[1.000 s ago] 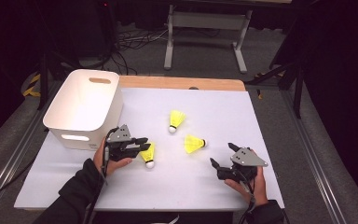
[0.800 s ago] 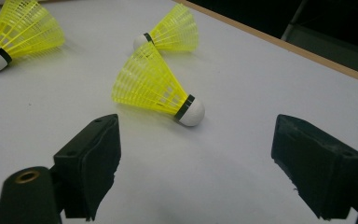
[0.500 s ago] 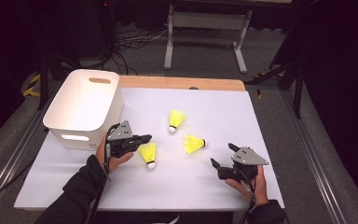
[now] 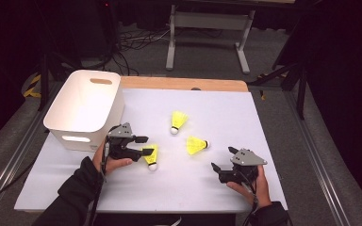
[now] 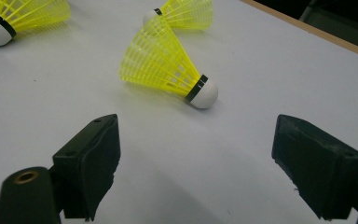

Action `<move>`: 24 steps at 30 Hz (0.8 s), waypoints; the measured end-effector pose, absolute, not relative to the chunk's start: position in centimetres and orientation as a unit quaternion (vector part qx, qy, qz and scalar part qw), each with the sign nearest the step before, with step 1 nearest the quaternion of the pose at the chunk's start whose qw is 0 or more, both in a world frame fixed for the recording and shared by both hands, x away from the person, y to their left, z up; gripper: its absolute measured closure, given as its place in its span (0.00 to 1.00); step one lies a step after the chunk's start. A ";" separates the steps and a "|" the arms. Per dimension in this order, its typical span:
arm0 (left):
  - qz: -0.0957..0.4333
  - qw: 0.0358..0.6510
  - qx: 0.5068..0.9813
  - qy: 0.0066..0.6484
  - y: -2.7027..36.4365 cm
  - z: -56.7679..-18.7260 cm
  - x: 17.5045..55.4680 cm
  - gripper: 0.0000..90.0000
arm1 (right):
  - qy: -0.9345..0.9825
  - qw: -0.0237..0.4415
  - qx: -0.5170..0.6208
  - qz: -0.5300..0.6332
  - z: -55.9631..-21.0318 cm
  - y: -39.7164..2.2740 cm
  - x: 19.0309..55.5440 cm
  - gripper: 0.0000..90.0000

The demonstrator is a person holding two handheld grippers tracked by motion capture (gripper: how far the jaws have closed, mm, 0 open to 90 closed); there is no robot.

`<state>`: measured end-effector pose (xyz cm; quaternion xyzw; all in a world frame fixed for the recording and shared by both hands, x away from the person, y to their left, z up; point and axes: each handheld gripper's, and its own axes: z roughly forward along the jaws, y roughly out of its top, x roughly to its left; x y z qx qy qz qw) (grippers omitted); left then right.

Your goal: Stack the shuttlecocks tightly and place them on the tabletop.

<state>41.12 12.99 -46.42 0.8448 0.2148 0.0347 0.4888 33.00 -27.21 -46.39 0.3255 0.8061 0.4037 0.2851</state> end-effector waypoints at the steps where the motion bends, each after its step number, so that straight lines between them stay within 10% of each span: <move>1: 0.030 0.486 0.846 0.215 12.8 -46.7 41.2 0.49 | 0.807 0.284 0.325 0.403 -46.4 -27.2 33.0 0.18; 13: 0.016 0.486 0.848 0.211 12.5 -47.8 41.2 0.80 | 0.815 0.272 0.324 0.396 -46.6 -27.1 33.1 0.18; 24: 0.109 0.472 0.853 0.195 12.6 -45.1 40.7 0.98 | 0.816 0.269 0.324 0.396 -46.6 -27.1 33.2 0.18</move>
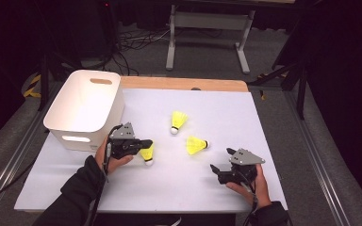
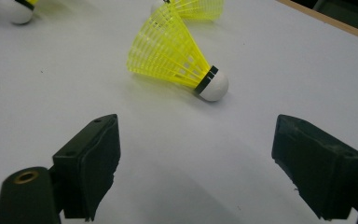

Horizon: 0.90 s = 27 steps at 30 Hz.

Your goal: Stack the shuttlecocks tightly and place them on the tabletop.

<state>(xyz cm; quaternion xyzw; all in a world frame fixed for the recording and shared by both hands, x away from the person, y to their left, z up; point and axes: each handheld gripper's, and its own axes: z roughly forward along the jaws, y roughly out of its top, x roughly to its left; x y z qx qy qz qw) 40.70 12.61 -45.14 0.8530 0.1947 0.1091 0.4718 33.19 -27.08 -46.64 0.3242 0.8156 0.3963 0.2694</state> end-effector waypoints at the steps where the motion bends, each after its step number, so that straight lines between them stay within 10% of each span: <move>1: 0.130 0.458 0.858 0.193 12.5 -44.7 40.6 0.98 | 0.816 0.269 0.324 0.396 -46.7 -27.1 33.2 0.18; 9: 0.261 0.346 0.885 0.169 10.8 -43.4 40.6 0.98 | 0.820 0.263 0.323 0.393 -46.8 -26.9 33.2 0.18; 27: 0.173 0.378 0.895 0.164 8.6 -44.1 42.8 0.91 | 0.834 0.249 0.315 0.379 -47.2 -26.4 33.4 0.17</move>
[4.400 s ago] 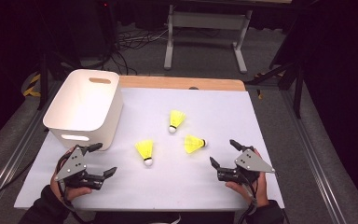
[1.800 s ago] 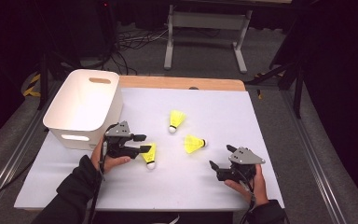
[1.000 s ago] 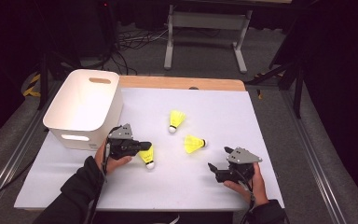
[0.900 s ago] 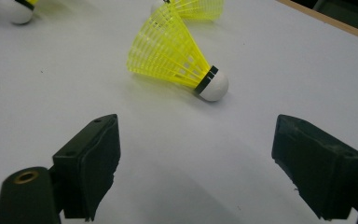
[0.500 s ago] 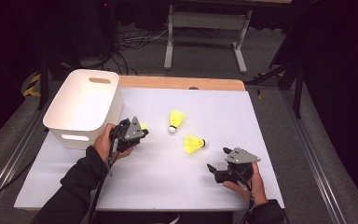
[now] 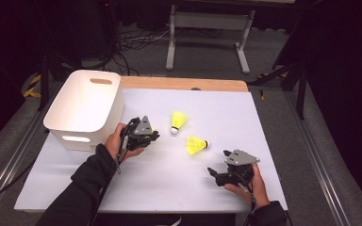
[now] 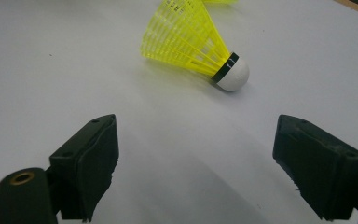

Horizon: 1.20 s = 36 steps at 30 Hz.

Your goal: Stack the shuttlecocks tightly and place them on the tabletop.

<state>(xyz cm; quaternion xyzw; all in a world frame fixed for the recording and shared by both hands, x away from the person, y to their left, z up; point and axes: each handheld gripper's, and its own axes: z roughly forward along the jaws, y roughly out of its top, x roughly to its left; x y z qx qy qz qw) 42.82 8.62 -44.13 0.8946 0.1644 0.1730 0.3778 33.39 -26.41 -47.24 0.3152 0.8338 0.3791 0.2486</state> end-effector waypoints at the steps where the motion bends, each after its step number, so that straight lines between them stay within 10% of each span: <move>1: 0.167 0.376 0.896 0.165 8.5 -44.2 42.8 0.91 | 0.834 0.248 0.315 0.379 -47.2 -26.4 33.4 0.17; 36: 0.143 0.357 0.909 0.161 5.2 -45.3 43.2 0.89 | 0.847 0.223 0.304 0.375 -47.5 -26.1 33.4 0.18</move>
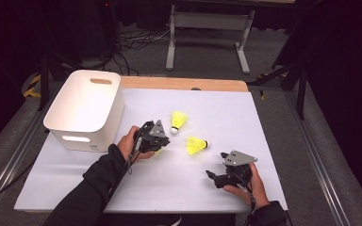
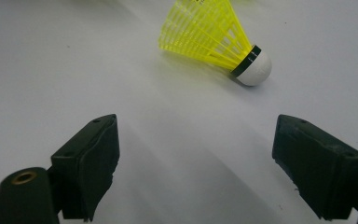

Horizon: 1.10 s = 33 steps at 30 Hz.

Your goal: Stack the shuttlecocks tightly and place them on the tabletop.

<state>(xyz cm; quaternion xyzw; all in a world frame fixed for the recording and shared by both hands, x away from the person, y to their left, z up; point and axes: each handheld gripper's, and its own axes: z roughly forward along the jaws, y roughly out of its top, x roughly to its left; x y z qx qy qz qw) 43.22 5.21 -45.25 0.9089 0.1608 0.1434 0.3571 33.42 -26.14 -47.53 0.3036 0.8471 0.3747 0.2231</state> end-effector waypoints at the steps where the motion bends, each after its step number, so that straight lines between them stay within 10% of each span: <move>1: 0.146 0.362 0.906 0.163 5.3 -45.1 43.2 0.89 | 0.847 0.224 0.304 0.374 -47.5 -26.1 33.4 0.18; 33: 0.134 0.356 0.895 0.231 6.4 -45.0 45.0 0.47 | 0.848 0.224 0.305 0.372 -47.6 -26.1 33.5 0.18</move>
